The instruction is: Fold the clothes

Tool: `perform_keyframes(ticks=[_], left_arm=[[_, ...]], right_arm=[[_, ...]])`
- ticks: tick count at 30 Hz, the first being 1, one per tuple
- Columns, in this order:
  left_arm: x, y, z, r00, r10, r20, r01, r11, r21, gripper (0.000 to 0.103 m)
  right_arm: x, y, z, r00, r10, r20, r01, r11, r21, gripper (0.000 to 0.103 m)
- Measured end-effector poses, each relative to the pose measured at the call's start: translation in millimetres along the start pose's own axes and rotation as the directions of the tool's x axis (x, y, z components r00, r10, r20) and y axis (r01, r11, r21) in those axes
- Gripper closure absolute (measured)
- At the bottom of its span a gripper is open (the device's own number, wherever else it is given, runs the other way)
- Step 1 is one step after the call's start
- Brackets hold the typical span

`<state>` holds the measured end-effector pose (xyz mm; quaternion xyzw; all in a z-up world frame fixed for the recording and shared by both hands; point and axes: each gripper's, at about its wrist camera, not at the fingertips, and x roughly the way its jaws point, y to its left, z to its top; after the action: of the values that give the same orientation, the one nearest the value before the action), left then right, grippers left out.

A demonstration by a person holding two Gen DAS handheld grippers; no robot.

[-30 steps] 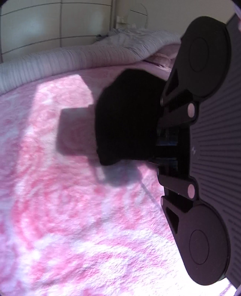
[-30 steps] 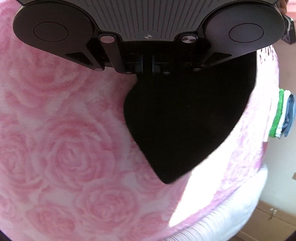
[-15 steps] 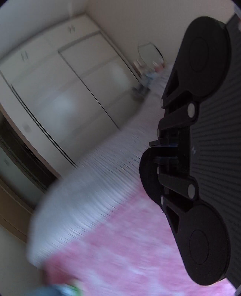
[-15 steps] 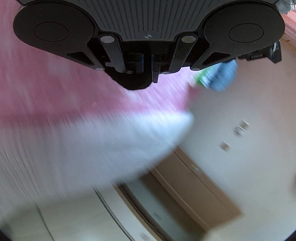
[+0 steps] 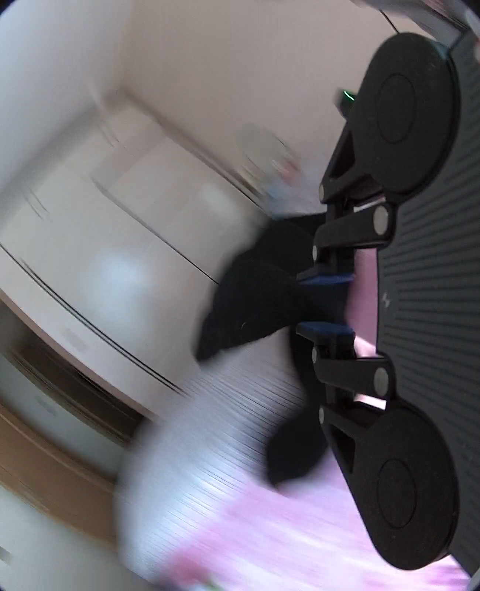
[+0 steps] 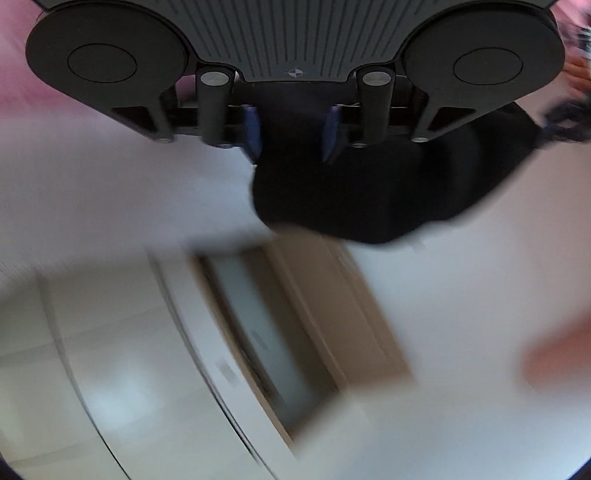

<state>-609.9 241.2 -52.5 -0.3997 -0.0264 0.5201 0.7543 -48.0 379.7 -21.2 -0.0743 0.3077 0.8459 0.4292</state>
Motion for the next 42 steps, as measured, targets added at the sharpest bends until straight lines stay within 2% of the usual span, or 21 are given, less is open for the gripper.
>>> perform_keyframes(ticks=[2,4,6,8,9,11,13,16,21,24,27,29,31,32,35,37,38,39,40,41,42], left_arm=[[6,36,-53,0.984,0.120,-0.134,-0.139,0.981,-0.138,0.087],[12,70,-104,0.942,0.212,-0.258,-0.282,0.920,-0.272,0.087],[22,89,-136,0.909,0.257,-0.327,-0.362,0.876,-0.320,0.087],[41,98,-150,0.878,0.295,-0.378,-0.409,0.871,-0.271,0.087],[50,99,-154,0.874,0.295,-0.387,-0.406,0.880,-0.245,0.087],[71,99,-162,0.862,0.306,-0.404,-0.404,0.896,-0.185,0.083],[94,97,-172,0.847,0.335,-0.413,-0.412,0.904,-0.111,0.076],[134,95,-187,0.827,0.385,-0.410,-0.422,0.907,0.000,0.075],[186,109,-194,0.807,0.417,-0.419,-0.436,0.898,0.054,0.068],[207,120,-198,0.808,0.409,-0.425,-0.427,0.902,0.057,0.067],[217,122,-205,0.812,0.380,-0.443,-0.401,0.915,0.049,0.074],[214,121,-207,0.821,0.360,-0.443,-0.379,0.924,0.049,0.097],[205,120,-206,0.839,0.333,-0.430,-0.346,0.937,0.050,0.098],[193,114,-203,0.856,0.316,-0.409,-0.316,0.946,0.070,0.098],[155,93,-198,0.902,0.258,-0.347,-0.213,0.963,0.163,0.098],[127,76,-205,0.897,0.253,-0.364,-0.152,0.947,0.284,0.099],[114,67,-209,0.893,0.251,-0.372,-0.119,0.932,0.342,0.099],[103,60,-219,0.873,0.266,-0.410,-0.089,0.911,0.402,0.098],[96,58,-232,0.835,0.303,-0.459,-0.075,0.890,0.450,0.097],[90,55,-245,0.794,0.341,-0.504,-0.058,0.867,0.495,0.096],[82,58,-256,0.759,0.370,-0.536,-0.058,0.858,0.511,0.094]], right_arm=[[-1,-22,-45,0.973,-0.137,-0.185,0.145,0.989,0.030,0.059],[-2,-40,-93,0.896,-0.256,-0.363,0.286,0.958,0.032,0.059],[-3,-52,-137,0.809,-0.306,-0.502,0.361,0.932,0.013,0.059],[4,-57,-165,0.757,-0.307,-0.577,0.376,0.927,0.001,0.059],[9,-59,-176,0.737,-0.302,-0.605,0.376,0.926,-0.004,0.059],[25,-63,-188,0.717,-0.290,-0.634,0.360,0.933,-0.020,0.059],[44,-70,-196,0.710,-0.287,-0.643,0.335,0.941,-0.049,0.057],[62,-75,-208,0.723,-0.305,-0.620,0.301,0.947,-0.114,0.053],[144,-93,-208,0.791,-0.307,-0.530,0.234,0.951,-0.202,0.045],[178,-95,-201,0.825,-0.332,-0.458,0.218,0.934,-0.284,0.042],[208,-100,-208,0.833,-0.313,-0.456,0.172,0.930,-0.325,0.040],[213,-105,-218,0.823,-0.277,-0.495,0.138,0.945,-0.298,0.040],[207,-107,-225,0.825,-0.233,-0.514,0.104,0.958,-0.267,0.074],[193,-105,-226,0.843,-0.209,-0.496,0.085,0.962,-0.260,0.094],[139,-93,-228,0.896,-0.119,-0.428,0.009,0.968,-0.250,0.095],[90,-85,-231,0.912,-0.064,-0.405,-0.035,0.972,-0.233,0.095],[66,-80,-236,0.907,-0.054,-0.418,-0.044,0.974,-0.223,0.095],[43,-75,-243,0.896,-0.050,-0.442,-0.055,0.974,-0.221,0.095],[22,-70,-254,0.876,-0.055,-0.479,-0.063,0.972,-0.226,0.095],[7,-67,-268,0.839,-0.079,-0.538,-0.052,0.973,-0.224,0.094],[-1,-66,-282,0.787,-0.114,-0.607,-0.022,0.977,-0.213,0.092]])
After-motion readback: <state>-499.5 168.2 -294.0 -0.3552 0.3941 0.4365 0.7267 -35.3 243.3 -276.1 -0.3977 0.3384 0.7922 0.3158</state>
